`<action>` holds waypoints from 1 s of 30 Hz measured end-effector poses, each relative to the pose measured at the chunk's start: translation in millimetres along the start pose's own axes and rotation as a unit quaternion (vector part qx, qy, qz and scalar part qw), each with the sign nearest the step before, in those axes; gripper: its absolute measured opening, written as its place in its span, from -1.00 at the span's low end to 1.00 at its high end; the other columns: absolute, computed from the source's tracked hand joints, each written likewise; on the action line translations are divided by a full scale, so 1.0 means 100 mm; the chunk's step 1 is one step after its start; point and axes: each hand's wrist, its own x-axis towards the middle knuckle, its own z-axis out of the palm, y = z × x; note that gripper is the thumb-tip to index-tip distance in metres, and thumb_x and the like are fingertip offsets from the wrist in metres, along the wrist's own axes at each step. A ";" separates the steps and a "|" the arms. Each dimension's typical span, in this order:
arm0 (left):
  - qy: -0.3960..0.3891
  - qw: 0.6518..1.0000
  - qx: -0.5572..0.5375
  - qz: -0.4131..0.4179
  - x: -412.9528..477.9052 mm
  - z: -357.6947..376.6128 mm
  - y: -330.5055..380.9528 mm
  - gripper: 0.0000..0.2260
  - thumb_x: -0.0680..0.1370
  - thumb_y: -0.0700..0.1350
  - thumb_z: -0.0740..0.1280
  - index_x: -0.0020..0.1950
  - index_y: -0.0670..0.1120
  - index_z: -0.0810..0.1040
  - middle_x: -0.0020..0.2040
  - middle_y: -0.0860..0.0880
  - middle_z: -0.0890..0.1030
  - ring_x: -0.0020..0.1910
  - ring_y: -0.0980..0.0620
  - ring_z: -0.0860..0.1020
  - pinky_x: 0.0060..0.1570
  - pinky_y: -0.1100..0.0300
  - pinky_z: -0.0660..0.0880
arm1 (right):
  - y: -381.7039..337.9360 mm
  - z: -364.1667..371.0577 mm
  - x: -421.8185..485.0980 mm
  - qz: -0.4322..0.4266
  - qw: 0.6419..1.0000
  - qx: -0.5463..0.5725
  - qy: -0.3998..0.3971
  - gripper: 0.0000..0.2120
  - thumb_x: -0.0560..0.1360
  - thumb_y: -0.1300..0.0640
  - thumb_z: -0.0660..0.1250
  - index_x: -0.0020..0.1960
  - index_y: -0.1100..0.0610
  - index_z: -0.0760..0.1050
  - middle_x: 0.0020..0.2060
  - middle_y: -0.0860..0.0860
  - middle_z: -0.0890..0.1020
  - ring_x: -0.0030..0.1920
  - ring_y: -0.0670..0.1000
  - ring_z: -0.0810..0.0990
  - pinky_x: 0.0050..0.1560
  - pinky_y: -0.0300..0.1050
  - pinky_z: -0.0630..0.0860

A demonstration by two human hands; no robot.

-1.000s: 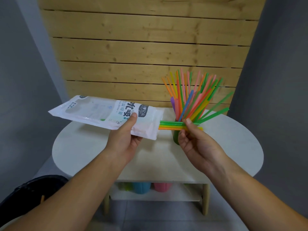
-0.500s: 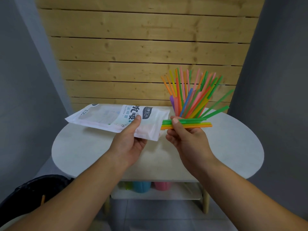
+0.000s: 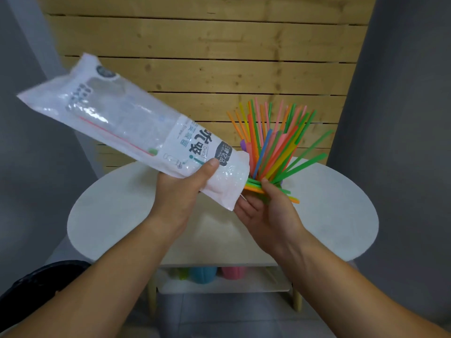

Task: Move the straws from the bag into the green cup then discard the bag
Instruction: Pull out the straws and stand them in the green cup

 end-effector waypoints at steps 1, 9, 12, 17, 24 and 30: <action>-0.003 1.000 0.014 0.015 0.00 0.03 0.02 -0.68 0.38 -0.10 0.58 0.07 0.21 0.71 0.11 0.13 0.75 0.14 0.09 0.70 0.07 0.14 0.65 | 0.02 0.01 0.01 0.003 1.000 0.012 0.000 -0.72 0.64 0.00 0.24 0.20 0.16 0.55 0.03 0.20 0.73 0.05 0.13 0.73 0.15 0.06 0.59; -0.026 0.998 0.042 0.040 -0.03 0.13 -0.03 -0.62 0.39 -0.18 0.55 0.18 0.02 0.64 0.12 0.08 0.75 0.14 0.07 0.70 0.03 0.25 0.63 | 0.08 0.07 0.06 0.016 0.999 0.037 -0.014 -0.68 0.60 0.13 0.24 0.24 0.28 0.59 0.10 0.25 0.70 0.16 0.23 0.66 0.32 0.17 0.49; -0.029 0.998 0.036 0.038 -0.03 0.11 -0.03 -0.67 0.41 -0.18 0.54 0.12 0.09 0.67 0.12 0.11 0.75 0.14 0.08 0.70 0.06 0.20 0.64 | 0.08 0.08 0.07 0.017 0.999 0.048 -0.015 -0.69 0.61 0.12 0.23 0.22 0.27 0.59 0.09 0.24 0.70 0.14 0.22 0.68 0.30 0.16 0.51; -0.009 1.000 0.020 0.016 -0.01 0.05 -0.05 -0.65 0.41 -0.16 0.55 0.17 0.06 0.66 0.14 0.06 0.75 0.15 0.03 0.70 0.11 0.02 0.66 | 0.10 0.06 0.08 0.011 0.998 0.061 0.005 -0.74 0.62 0.10 0.21 0.10 0.24 0.59 0.01 0.23 0.73 0.01 0.15 0.73 0.02 0.02 0.64; -0.061 0.993 -0.054 -0.080 0.05 -0.04 -0.13 -0.67 0.41 -0.23 0.56 0.10 0.09 0.72 0.16 -0.01 0.75 0.12 -0.02 0.72 -0.08 0.13 0.66 | 0.11 0.05 0.07 0.009 0.999 0.050 0.019 -0.75 0.63 0.12 0.21 0.18 0.22 0.56 0.02 0.22 0.73 0.07 0.15 0.72 0.06 0.02 0.62; -0.057 0.983 -0.072 -0.161 0.08 -0.11 -0.22 -0.68 0.31 -0.26 0.55 0.02 0.01 0.75 0.11 -0.06 0.76 0.06 -0.04 0.74 -0.13 0.15 0.67 | 0.10 0.04 0.09 0.000 0.999 0.023 0.036 -0.67 0.65 0.10 0.19 0.32 0.26 0.49 0.10 0.26 0.69 0.14 0.20 0.67 0.25 0.12 0.55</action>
